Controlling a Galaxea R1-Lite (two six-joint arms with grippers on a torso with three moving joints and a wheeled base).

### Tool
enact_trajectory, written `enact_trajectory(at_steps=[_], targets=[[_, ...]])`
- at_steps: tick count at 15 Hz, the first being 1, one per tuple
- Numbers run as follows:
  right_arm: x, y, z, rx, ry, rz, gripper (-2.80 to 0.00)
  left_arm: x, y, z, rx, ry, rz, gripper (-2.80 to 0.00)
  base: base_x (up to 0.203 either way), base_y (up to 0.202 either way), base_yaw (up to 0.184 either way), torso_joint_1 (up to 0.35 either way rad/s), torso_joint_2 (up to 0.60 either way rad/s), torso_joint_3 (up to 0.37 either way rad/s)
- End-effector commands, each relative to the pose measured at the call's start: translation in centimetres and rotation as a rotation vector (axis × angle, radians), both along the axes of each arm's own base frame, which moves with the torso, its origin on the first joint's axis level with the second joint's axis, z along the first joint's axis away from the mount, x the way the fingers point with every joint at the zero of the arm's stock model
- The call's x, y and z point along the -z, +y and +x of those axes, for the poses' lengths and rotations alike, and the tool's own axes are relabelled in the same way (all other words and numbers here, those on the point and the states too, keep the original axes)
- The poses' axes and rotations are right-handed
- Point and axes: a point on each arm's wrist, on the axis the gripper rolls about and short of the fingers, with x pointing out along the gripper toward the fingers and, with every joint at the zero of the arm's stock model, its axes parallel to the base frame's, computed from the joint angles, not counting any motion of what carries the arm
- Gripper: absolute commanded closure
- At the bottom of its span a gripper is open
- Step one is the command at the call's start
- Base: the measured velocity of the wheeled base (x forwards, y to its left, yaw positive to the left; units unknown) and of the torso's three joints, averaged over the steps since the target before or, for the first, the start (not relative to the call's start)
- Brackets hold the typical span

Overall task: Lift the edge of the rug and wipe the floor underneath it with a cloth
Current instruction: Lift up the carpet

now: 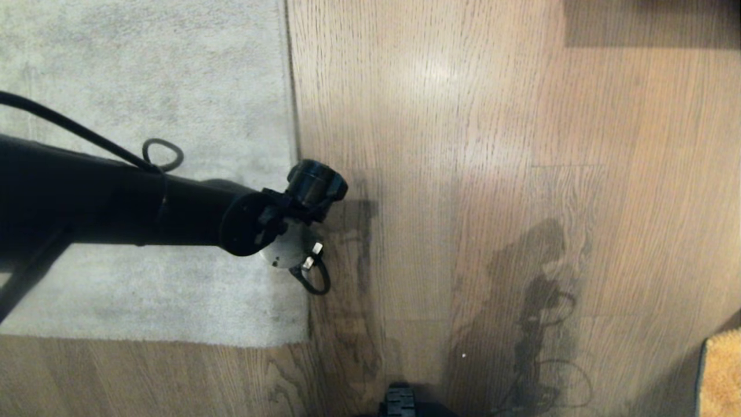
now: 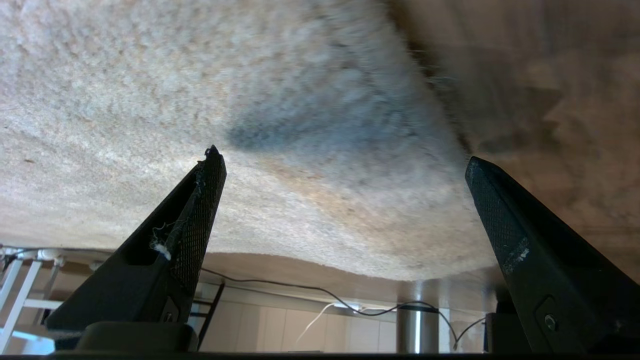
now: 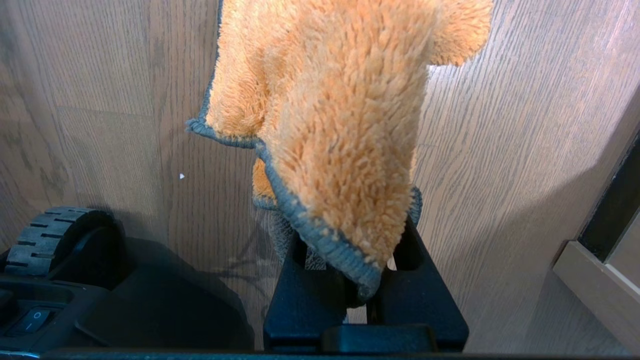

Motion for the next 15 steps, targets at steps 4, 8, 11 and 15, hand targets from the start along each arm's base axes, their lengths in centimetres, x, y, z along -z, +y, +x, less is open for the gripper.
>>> enact_trajectory(at_steps=[4,8,11,15], targets=[[0.0,0.0,0.0,-0.001,0.001,-0.001,0.0,-0.6,1.2,0.4,-0.027,-0.011,0.008,-2.8,0.0,0.0,0.0,0.0,0.0,0.0],[0.0,0.0,0.0,-0.001,0.001,-0.001,0.0,-1.7,1.9,0.0,-0.051,-0.04,0.03,-2.8,0.0,0.0,0.0,0.0,0.0,0.0],[0.0,0.0,0.0,-0.001,0.001,-0.001,0.0,-2.5,2.5,-0.4,-0.058,-0.051,0.026,-2.8,0.0,0.0,0.0,0.0,0.0,0.0],[0.0,0.0,0.0,-0.001,0.001,-0.001,0.0,-3.1,3.6,-0.7,-0.069,-0.057,0.034,-2.8,0.0,0.0,0.0,0.0,0.0,0.0]])
